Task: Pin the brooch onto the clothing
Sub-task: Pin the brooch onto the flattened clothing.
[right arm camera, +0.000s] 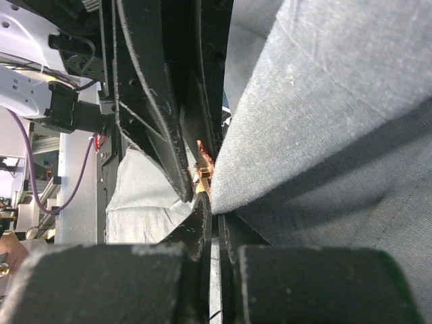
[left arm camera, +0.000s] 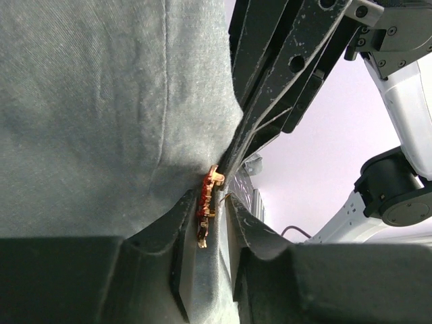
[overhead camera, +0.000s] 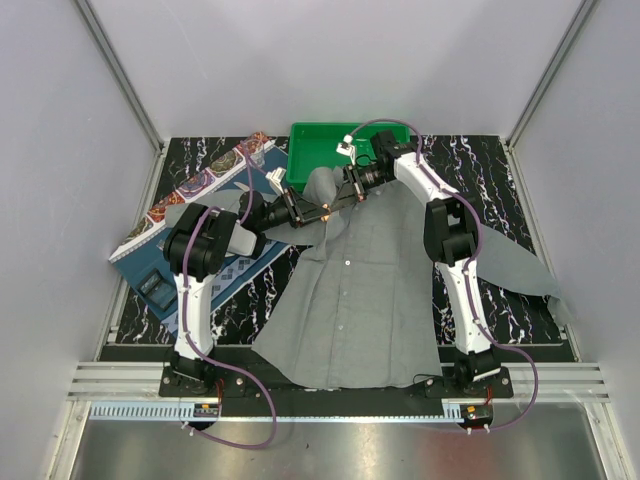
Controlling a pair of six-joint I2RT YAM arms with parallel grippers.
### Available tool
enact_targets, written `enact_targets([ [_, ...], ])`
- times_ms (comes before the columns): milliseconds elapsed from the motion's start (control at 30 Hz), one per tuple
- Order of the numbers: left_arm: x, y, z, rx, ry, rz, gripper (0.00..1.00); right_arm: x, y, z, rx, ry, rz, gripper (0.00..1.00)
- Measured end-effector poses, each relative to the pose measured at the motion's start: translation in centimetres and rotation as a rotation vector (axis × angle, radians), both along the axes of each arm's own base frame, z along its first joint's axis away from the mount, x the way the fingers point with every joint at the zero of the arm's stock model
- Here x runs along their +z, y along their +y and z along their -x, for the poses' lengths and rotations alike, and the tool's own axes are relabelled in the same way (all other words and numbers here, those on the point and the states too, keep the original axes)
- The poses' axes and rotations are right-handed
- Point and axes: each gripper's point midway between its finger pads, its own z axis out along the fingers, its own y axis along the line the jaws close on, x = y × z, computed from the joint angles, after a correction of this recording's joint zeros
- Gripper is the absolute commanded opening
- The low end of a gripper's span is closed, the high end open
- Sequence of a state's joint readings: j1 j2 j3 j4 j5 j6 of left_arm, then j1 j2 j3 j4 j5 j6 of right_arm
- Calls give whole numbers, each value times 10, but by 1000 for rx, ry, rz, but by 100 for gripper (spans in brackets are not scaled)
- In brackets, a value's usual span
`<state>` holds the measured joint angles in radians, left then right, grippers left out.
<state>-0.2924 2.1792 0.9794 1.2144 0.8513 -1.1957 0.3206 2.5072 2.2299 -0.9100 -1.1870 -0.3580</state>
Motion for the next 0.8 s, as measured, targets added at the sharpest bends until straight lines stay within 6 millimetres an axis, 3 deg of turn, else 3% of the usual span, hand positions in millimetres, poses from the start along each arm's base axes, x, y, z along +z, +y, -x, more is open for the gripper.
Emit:
enact_targets([
  [200, 0, -2, 1, -1, 1, 1, 28, 1, -1, 0, 1, 4, -10, 0],
  [533, 0, -2, 0, 7, 2, 2, 8, 4, -1, 0, 4, 9, -26, 0],
  [633, 0, -3, 0, 7, 5, 3, 10, 4, -2, 0, 4, 9, -26, 0],
  [700, 0, -3, 0, 8, 5, 3, 18, 4, -2, 0, 5, 7, -26, 0],
  [800, 1, -3, 0, 7, 8, 5, 21, 2, -2, 1, 7, 5, -25, 0],
])
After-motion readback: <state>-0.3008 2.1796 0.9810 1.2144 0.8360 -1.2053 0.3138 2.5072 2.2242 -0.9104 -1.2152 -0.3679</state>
